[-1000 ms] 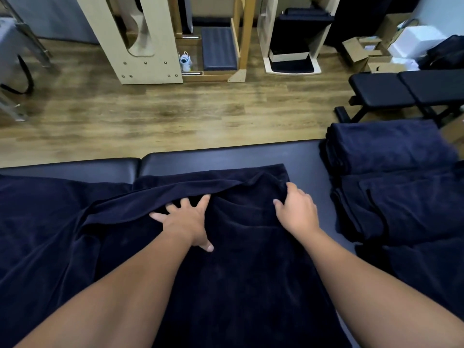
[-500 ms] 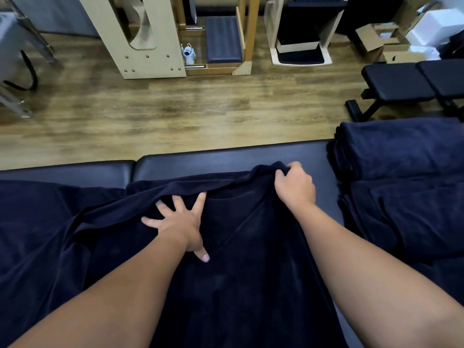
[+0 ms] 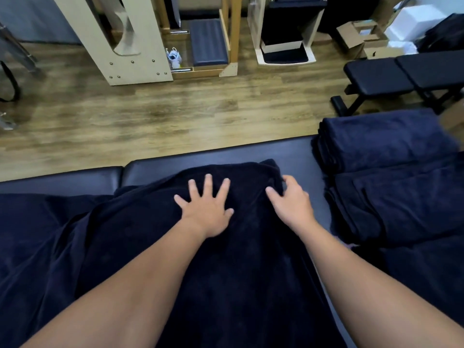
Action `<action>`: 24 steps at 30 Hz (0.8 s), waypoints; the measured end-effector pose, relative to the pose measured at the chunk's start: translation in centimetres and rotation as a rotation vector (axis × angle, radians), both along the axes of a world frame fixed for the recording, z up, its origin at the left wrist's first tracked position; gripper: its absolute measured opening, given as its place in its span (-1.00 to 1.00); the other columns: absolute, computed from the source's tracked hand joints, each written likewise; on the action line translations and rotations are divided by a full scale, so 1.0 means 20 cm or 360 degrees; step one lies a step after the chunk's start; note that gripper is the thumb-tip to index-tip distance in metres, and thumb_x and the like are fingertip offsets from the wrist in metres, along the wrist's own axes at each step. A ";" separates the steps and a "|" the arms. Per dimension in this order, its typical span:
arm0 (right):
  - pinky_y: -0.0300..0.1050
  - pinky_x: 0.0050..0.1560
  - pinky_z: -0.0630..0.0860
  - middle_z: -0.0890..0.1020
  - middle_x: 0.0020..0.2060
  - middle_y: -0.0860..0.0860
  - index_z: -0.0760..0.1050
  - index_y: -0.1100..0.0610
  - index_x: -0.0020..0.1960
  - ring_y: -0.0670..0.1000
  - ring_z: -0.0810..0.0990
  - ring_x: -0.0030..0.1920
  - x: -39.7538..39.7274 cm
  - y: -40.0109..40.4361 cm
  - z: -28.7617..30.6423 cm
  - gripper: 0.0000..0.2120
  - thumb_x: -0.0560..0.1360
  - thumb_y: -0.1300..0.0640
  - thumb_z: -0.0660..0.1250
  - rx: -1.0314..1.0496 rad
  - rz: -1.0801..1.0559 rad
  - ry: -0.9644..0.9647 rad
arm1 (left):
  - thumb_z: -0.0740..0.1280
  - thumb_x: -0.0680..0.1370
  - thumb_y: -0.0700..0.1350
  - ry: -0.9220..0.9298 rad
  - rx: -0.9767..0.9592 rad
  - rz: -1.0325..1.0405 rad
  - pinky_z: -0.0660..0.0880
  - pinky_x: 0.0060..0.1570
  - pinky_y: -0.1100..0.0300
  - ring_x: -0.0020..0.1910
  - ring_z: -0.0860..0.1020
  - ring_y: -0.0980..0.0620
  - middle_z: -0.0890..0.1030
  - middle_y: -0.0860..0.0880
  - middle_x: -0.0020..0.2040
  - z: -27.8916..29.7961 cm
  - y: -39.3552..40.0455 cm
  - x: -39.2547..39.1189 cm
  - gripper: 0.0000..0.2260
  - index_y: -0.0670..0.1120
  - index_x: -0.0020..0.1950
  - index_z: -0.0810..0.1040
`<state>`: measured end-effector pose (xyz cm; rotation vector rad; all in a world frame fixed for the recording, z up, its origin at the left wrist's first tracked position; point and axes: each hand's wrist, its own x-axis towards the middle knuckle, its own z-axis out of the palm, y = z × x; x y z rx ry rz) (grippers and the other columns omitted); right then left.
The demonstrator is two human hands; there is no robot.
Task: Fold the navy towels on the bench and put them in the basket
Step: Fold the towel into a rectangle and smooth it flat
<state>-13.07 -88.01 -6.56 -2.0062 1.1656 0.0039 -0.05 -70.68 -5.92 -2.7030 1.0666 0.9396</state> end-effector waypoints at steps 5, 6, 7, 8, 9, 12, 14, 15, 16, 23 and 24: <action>0.10 0.15 0.53 0.65 0.08 0.13 0.16 -0.07 0.56 0.25 0.57 0.18 -0.33 0.16 -0.04 -0.40 0.59 -0.05 0.30 -0.0104 0.0221 0.0180 | 0.16 0.57 -0.10 0.0051 -0.0047 -0.0625 -0.23 0.33 -0.61 0.58 -0.41 -0.16 -0.39 0.09 0.62 -0.02 -0.20 -0.13 -0.20 0.41 0.54 -0.31; 0.12 0.15 0.53 0.64 0.11 0.14 0.12 -0.08 0.58 0.26 0.57 0.18 -0.39 0.20 -0.04 -0.38 0.59 -0.06 0.29 -0.0098 0.0247 0.0211 | 0.18 0.54 -0.11 0.0054 0.0014 -0.0609 -0.24 0.32 -0.62 0.58 -0.41 -0.18 -0.40 0.09 0.61 -0.01 -0.24 -0.13 -0.16 0.41 0.54 -0.33; 0.12 0.14 0.54 0.64 0.13 0.13 0.09 -0.08 0.60 0.26 0.57 0.17 -0.47 0.23 -0.05 -0.35 0.60 -0.07 0.29 -0.0071 0.0269 0.0241 | 0.21 0.52 -0.11 0.0055 0.0063 -0.0591 -0.24 0.31 -0.63 0.58 -0.40 -0.21 -0.41 0.08 0.61 0.00 -0.29 -0.13 -0.12 0.40 0.54 -0.34; 0.12 0.13 0.54 0.65 0.13 0.12 0.07 -0.07 0.61 0.24 0.59 0.15 -0.54 0.26 -0.05 -0.34 0.61 -0.08 0.29 -0.0056 0.0301 0.0256 | 0.23 0.50 -0.11 0.0057 0.0103 -0.0562 -0.23 0.32 -0.63 0.57 -0.39 -0.26 -0.42 0.07 0.61 0.01 -0.34 -0.13 -0.09 0.39 0.54 -0.36; 0.11 0.11 0.55 0.66 0.11 0.11 0.09 -0.06 0.61 0.22 0.60 0.13 -0.62 0.29 -0.05 -0.36 0.62 -0.07 0.28 -0.0073 0.0300 0.0261 | 0.24 0.50 -0.11 0.0062 0.0143 -0.0548 -0.22 0.32 -0.62 0.57 -0.37 -0.29 -0.42 0.06 0.61 0.02 -0.39 -0.13 -0.09 0.38 0.54 -0.35; 0.11 0.02 0.56 0.70 0.03 0.10 0.38 0.06 0.49 0.23 0.63 0.05 -0.81 0.35 -0.05 -0.52 0.62 -0.04 0.33 -0.0317 0.0027 0.0178 | 0.23 0.54 -0.12 0.0081 0.0240 -0.0494 -0.18 0.37 -0.59 0.59 -0.34 -0.29 -0.40 0.00 0.62 0.06 -0.53 -0.12 -0.13 0.34 0.58 -0.30; 0.05 0.05 0.54 0.69 0.03 0.06 0.52 0.11 0.35 0.18 0.63 0.05 -0.92 0.38 -0.06 -0.60 0.59 -0.06 0.37 -0.0348 -0.0081 0.0142 | 0.21 0.55 -0.13 0.0030 0.0230 -0.0527 -0.14 0.41 -0.55 0.60 -0.31 -0.27 -0.37 -0.04 0.63 0.06 -0.59 -0.13 -0.18 0.27 0.61 -0.25; 0.03 0.08 0.54 0.67 0.04 0.03 0.55 0.11 0.31 0.15 0.61 0.07 -0.96 0.40 -0.06 -0.60 0.58 -0.11 0.35 -0.0325 -0.0022 0.0177 | 0.21 0.55 -0.14 -0.0025 0.0173 -0.0566 -0.08 0.42 -0.53 0.61 -0.27 -0.27 -0.34 -0.06 0.64 0.06 -0.61 -0.13 -0.20 0.22 0.63 -0.19; 0.02 0.11 0.53 0.64 0.04 -0.02 0.56 0.08 0.27 0.11 0.56 0.09 -1.01 0.42 -0.07 -0.60 0.57 -0.16 0.32 -0.0320 0.0086 0.0234 | 0.21 0.55 -0.16 -0.0091 0.0074 -0.0606 0.01 0.43 -0.51 0.62 -0.20 -0.28 -0.28 -0.07 0.65 0.05 -0.62 -0.12 -0.25 0.16 0.64 -0.11; -0.13 -0.17 0.34 0.49 -0.32 -0.15 0.36 -0.12 -0.09 -0.07 0.44 -0.22 -1.17 0.52 0.03 -0.81 0.57 -0.08 0.37 -0.0174 -0.0186 -0.0043 | 0.20 0.63 -0.15 -0.0758 -0.0092 -0.1095 0.34 0.08 -0.10 0.34 0.27 -0.20 0.26 -0.08 0.48 0.04 -0.74 -0.10 -0.64 0.06 0.41 0.44; -0.15 -0.20 0.38 0.52 -0.33 -0.15 0.35 -0.15 -0.12 -0.07 0.47 -0.25 -1.21 0.53 0.04 -0.78 0.56 -0.08 0.40 -0.0167 -0.0281 -0.0100 | 0.21 0.62 -0.15 -0.0820 -0.0113 -0.1102 0.32 0.06 -0.06 0.30 0.30 -0.17 0.35 -0.06 0.41 0.03 -0.76 -0.09 -0.69 0.02 0.36 0.48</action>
